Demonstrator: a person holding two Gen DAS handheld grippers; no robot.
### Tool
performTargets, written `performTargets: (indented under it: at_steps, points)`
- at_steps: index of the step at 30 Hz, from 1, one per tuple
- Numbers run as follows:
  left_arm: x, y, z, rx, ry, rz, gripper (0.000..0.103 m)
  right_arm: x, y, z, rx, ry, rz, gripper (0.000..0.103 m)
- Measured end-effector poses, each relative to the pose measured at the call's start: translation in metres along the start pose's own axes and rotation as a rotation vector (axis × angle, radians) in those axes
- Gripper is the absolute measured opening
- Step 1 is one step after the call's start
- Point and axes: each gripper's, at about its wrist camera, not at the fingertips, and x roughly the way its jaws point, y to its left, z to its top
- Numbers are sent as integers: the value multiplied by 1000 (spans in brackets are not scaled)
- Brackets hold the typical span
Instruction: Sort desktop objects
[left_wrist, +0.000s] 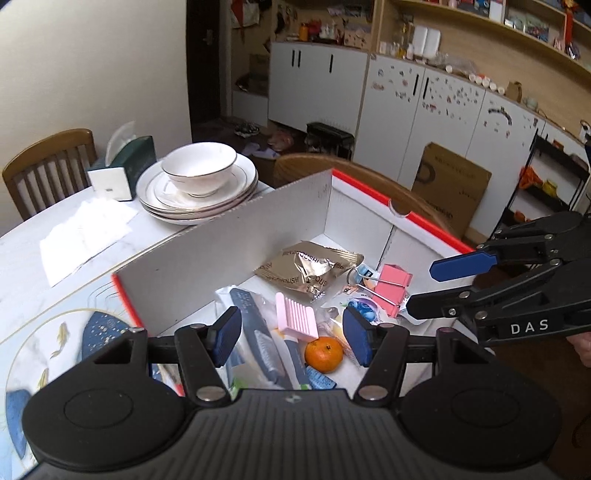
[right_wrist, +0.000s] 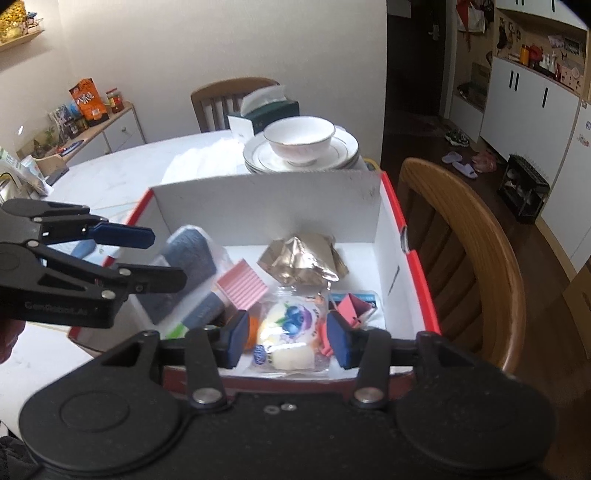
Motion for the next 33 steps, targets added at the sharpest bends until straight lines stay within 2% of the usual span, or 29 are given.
performTargets:
  at_steps: [6,14,21,24,28,33]
  points:
    - [-25,2,-11,-20,-20,10,63,-13,13,-1,-6,-27,7,51]
    - [-49,0,-24,-17,-28,56,64,-28,29,-5,-22,-64,-1,63]
    - [-59,2,-34,-11,-25,80,86,-40,41,-14,-35,-98,-8,76]
    - [-63,1,-39,7,-23,74,87,-44,46,-16,-42,-112,-16,84]
    - [-66,1,-44,2,-12,72,95,-50,50,-20,-39,-135,-12,94]
    - [-73,2,-51,0,-16,82,95,-58,55,-27,-42,-172,-16,102]
